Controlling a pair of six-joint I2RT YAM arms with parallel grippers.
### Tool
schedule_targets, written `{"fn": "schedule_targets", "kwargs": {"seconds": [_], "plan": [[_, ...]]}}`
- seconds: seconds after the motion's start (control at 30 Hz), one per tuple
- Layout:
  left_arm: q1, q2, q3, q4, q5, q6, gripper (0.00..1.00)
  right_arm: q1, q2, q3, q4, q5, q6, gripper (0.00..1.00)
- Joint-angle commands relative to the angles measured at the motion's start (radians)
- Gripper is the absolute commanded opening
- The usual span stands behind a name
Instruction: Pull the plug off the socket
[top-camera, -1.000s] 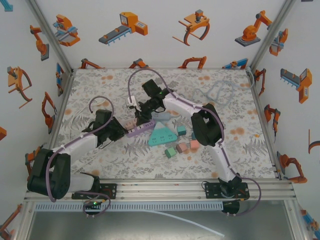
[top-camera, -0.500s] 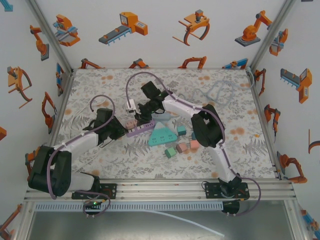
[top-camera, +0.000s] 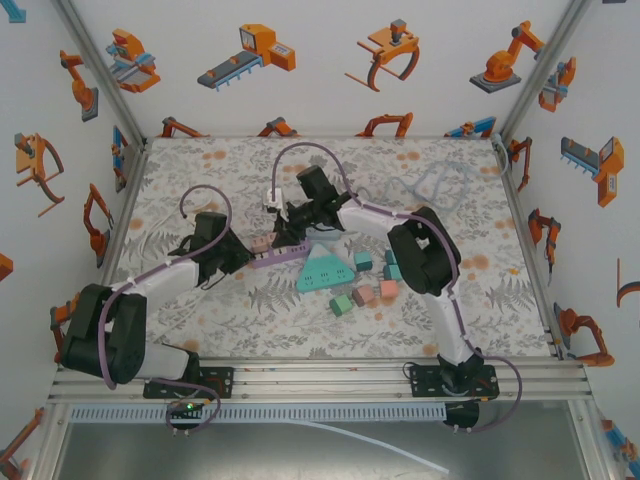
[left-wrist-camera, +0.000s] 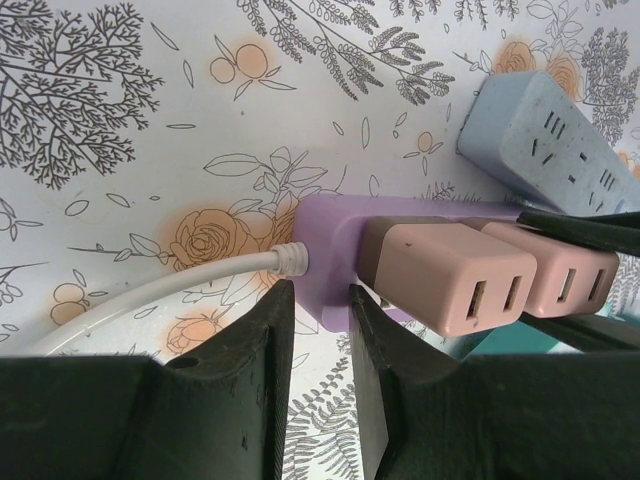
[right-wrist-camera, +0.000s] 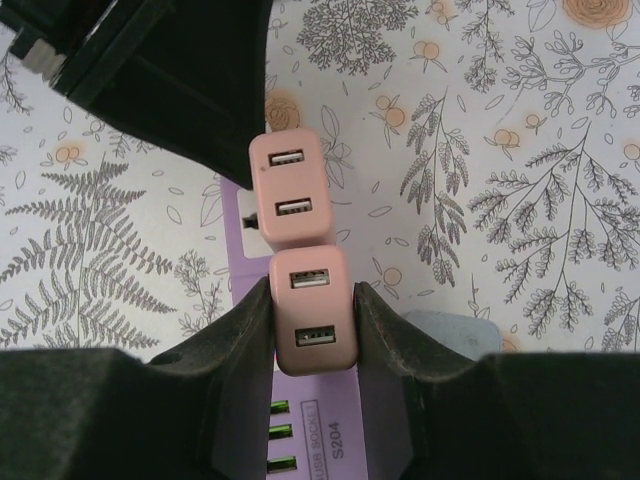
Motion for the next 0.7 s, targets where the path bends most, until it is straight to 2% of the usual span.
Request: {"fn": "schedule_targets", "kwargs": {"seconds": [0.0, 0.07, 0.1, 0.17, 0.23, 0.27, 0.4, 0.67], "plan": [[-0.031, 0.112, -0.073, -0.219, -0.002, 0.054, 0.31, 0.015, -0.111, -0.064, 0.311, -0.119, 0.17, 0.0], [-0.031, 0.116, -0.073, -0.217, -0.003, 0.053, 0.3, -0.002, -0.112, -0.115, 0.497, -0.122, 0.296, 0.0], [-0.031, 0.118, -0.07, -0.218, -0.004, 0.054, 0.3, -0.002, -0.115, -0.128, 0.502, -0.111, 0.277, 0.0], [-0.031, 0.116, -0.07, -0.219, -0.006, 0.054, 0.29, 0.011, -0.131, -0.13, 0.363, -0.061, 0.108, 0.0], [-0.031, 0.114, -0.07, -0.22, -0.004, 0.057, 0.27, 0.039, -0.148, -0.116, 0.153, 0.019, -0.134, 0.0], [-0.031, 0.115, -0.07, -0.221, -0.004, 0.057, 0.26, 0.048, -0.155, -0.116, 0.121, 0.036, -0.175, 0.0], [-0.032, 0.125, -0.063, -0.223, -0.007, 0.058, 0.26, 0.047, -0.189, -0.154, 0.254, 0.023, -0.088, 0.0], [-0.032, 0.113, -0.054, -0.235, -0.008, 0.062, 0.26, 0.035, -0.196, -0.149, 0.252, 0.021, -0.064, 0.0]]}}
